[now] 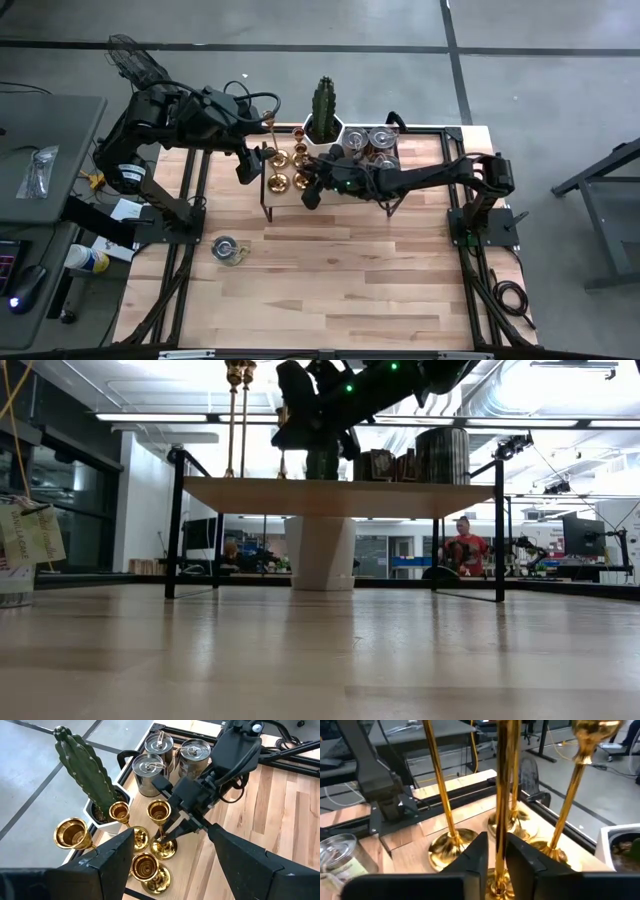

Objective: Pick & Place candle stick holders
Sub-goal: Put the gold candle holder on the shelf, then put the silver scented candle can on the shelf

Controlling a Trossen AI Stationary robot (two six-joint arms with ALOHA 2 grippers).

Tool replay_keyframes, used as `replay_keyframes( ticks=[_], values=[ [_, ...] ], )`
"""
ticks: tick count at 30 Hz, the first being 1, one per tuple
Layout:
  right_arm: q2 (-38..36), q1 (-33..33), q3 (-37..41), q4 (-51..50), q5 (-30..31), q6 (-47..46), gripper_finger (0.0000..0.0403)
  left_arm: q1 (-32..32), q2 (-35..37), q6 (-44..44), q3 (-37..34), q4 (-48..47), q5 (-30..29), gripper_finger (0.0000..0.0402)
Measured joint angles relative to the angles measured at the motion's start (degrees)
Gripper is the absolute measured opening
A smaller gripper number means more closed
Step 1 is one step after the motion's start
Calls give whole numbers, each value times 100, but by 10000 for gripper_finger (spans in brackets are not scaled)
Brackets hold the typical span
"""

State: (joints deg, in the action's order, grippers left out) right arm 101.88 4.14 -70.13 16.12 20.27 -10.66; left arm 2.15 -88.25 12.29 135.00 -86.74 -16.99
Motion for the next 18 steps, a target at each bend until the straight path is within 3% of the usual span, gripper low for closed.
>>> replay_keyframes(
  ticks=[12, 18],
  values=[
    [-98, -2, -1, -141, -93, -335, 207, 0, 0, 16, 0, -61, -6, 269],
    [-452, -17, -2, -628, -94, -457, 245, 0, 42, 145, -2, -276, -50, 269]
  ],
)
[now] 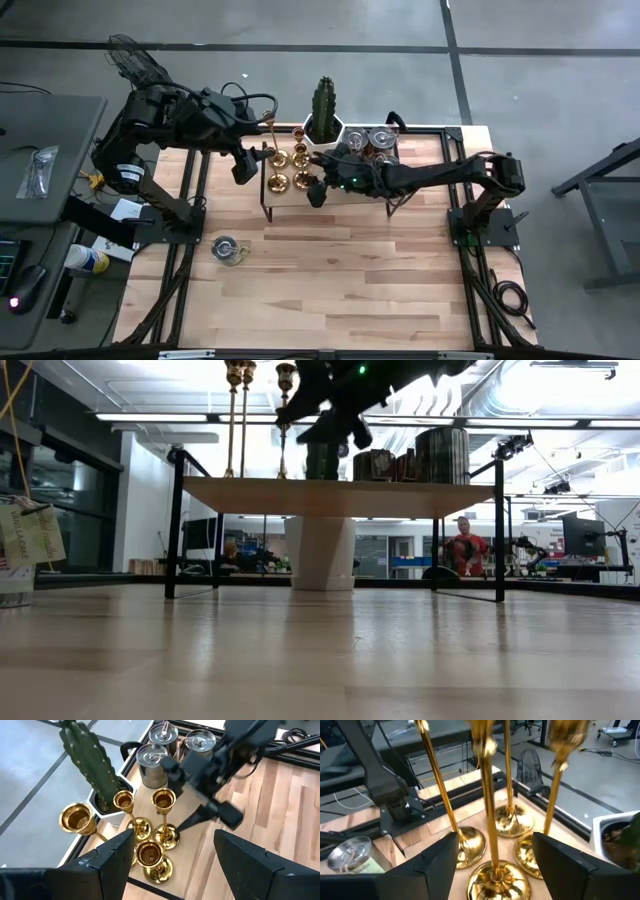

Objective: Pick & Place candle stick holders
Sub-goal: Put the silver scented candle can on the shelf

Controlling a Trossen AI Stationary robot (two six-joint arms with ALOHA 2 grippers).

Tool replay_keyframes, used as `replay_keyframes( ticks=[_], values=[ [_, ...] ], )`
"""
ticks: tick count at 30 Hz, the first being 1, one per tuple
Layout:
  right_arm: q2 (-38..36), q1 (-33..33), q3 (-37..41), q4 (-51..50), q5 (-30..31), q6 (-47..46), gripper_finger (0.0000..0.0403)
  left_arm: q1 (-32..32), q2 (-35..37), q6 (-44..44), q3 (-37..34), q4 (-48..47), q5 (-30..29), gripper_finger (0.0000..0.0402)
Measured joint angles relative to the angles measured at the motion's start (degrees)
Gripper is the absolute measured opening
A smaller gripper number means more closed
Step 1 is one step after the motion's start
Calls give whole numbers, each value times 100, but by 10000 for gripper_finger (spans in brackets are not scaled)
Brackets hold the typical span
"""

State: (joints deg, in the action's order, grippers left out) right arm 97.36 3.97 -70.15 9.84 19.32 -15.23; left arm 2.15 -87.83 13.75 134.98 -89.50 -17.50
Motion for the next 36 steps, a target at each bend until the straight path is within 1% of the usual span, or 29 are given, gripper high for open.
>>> replay_keyframes(
  ticks=[4, 17, 24, 30, 33, 36],
  values=[
    [-312, -66, -7, -265, -16, 1, 250, 2, 26, 105, 0, -59, -71, 269],
    [-1486, -449, -9, -1591, -41, 5, 249, 2, 226, 438, 2, -52, -170, 269],
    [-2033, -739, -9, -2675, -14, 119, 249, -2, 218, 668, -33, -47, 33, 269],
    [-2321, -1038, -9, -3595, -1, 45, 251, -2, 270, 803, -339, -47, 92, 269],
    [-2358, -1160, -9, -3927, -85, -169, 263, -4, 391, 924, -601, -51, 310, 269],
    [-2358, -1236, -9, -4202, -308, -374, 280, -4, 543, 1046, -970, -49, 525, 269]
  ],
)
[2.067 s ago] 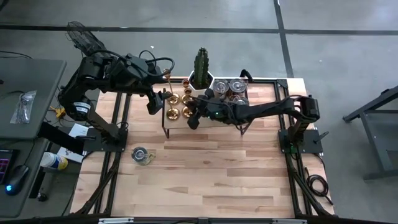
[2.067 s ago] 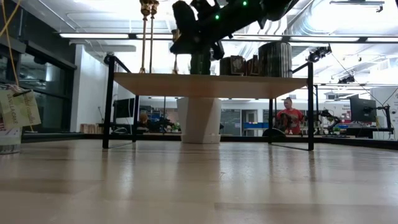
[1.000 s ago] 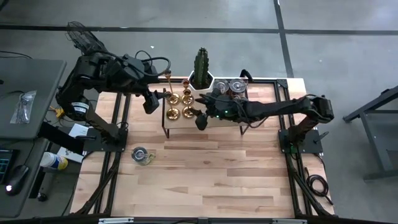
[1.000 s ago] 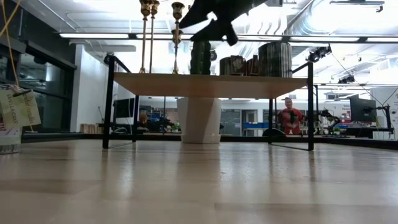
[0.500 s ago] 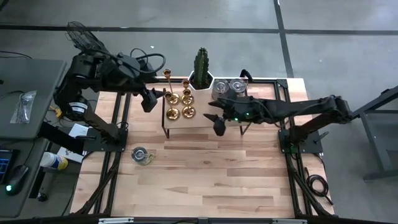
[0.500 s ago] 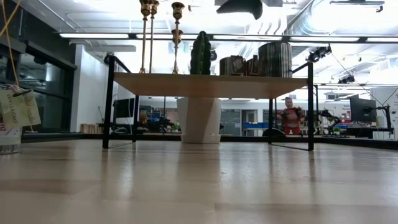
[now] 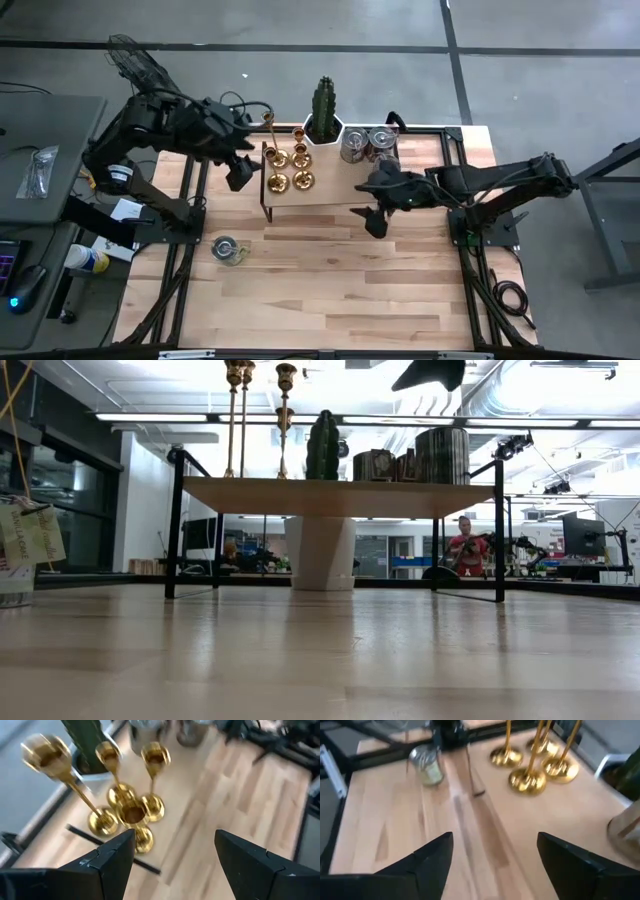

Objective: Pick & Place candle stick holders
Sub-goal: Put the silver scented candle can on the shelf

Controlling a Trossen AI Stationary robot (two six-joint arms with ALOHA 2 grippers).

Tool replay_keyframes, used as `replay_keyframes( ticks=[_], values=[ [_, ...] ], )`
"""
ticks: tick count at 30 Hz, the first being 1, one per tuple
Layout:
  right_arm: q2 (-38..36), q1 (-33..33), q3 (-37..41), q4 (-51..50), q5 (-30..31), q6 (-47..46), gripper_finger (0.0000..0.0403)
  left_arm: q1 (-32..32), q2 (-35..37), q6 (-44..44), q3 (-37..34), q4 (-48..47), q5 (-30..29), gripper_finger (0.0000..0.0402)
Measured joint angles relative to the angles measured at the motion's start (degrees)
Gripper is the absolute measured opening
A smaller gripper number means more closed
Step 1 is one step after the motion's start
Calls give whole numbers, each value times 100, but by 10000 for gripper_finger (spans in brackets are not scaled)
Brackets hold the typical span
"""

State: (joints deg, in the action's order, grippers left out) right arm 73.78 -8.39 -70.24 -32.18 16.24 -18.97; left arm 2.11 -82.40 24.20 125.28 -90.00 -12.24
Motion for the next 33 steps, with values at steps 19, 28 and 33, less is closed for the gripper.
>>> replay_keyframes(
  ticks=[19, 28, 33],
  values=[
    [-11, -25, 0, -1588, -848, -187, 332, -1551, 1562, 1049, -3325, 2, 938, 268],
    [-13, -26, 0, -2102, -1367, -227, 332, -2555, 1508, 1493, -4857, 10, 1340, 268],
    [-13, -26, 0, -2132, -1376, -222, 332, -2826, 1514, 1757, -5439, 20, 1281, 276]
  ],
)
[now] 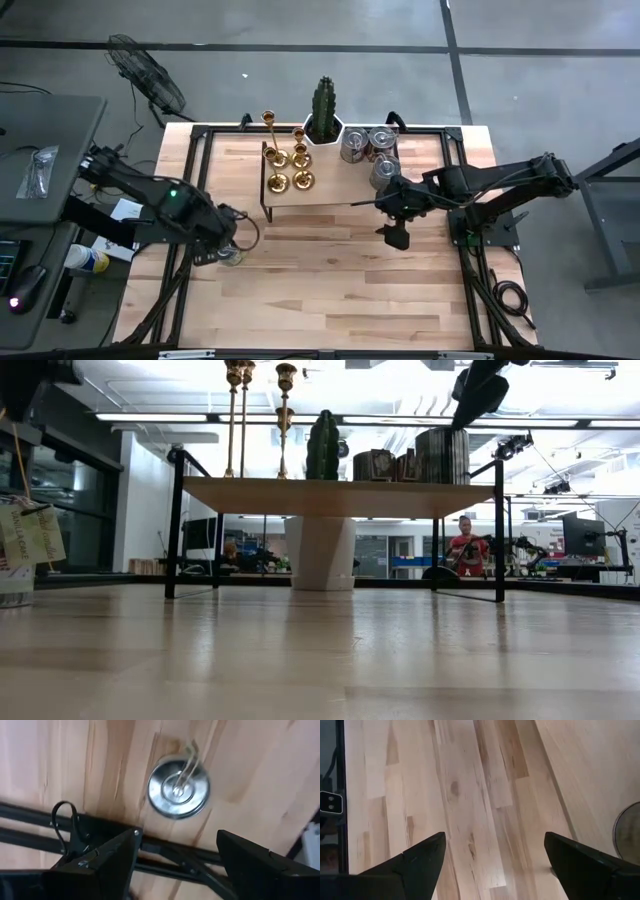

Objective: Pick & Place candle stick holders
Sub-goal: Put the silver scented candle can on the shelf

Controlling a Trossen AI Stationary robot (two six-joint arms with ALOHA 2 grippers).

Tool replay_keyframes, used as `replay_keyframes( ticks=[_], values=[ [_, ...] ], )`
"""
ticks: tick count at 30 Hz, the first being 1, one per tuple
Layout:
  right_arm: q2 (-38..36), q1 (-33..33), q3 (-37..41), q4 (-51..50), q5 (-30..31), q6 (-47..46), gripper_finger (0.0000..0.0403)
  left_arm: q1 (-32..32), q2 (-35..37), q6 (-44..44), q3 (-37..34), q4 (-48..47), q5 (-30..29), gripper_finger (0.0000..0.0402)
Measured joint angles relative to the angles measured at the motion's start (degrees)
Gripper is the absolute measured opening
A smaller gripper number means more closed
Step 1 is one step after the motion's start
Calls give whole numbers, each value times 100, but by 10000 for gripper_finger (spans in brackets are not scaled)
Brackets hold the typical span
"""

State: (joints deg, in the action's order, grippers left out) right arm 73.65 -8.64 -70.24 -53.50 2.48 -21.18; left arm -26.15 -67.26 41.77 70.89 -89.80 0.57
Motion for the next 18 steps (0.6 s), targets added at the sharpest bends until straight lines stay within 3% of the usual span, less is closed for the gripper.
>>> replay_keyframes(
  ticks=[5, 12, 18],
  values=[
    [0, 0, 0, 0, -91, 54, 332, -185, 2, 11, -500, 220, 10, 317],
    [0, 0, 0, 0, -126, 285, 332, -324, -2, -362, -1272, 1305, -18, 384],
    [0, 0, 0, 0, -140, 303, 332, -313, 0, -401, -1717, 1399, 234, 398]
  ],
)
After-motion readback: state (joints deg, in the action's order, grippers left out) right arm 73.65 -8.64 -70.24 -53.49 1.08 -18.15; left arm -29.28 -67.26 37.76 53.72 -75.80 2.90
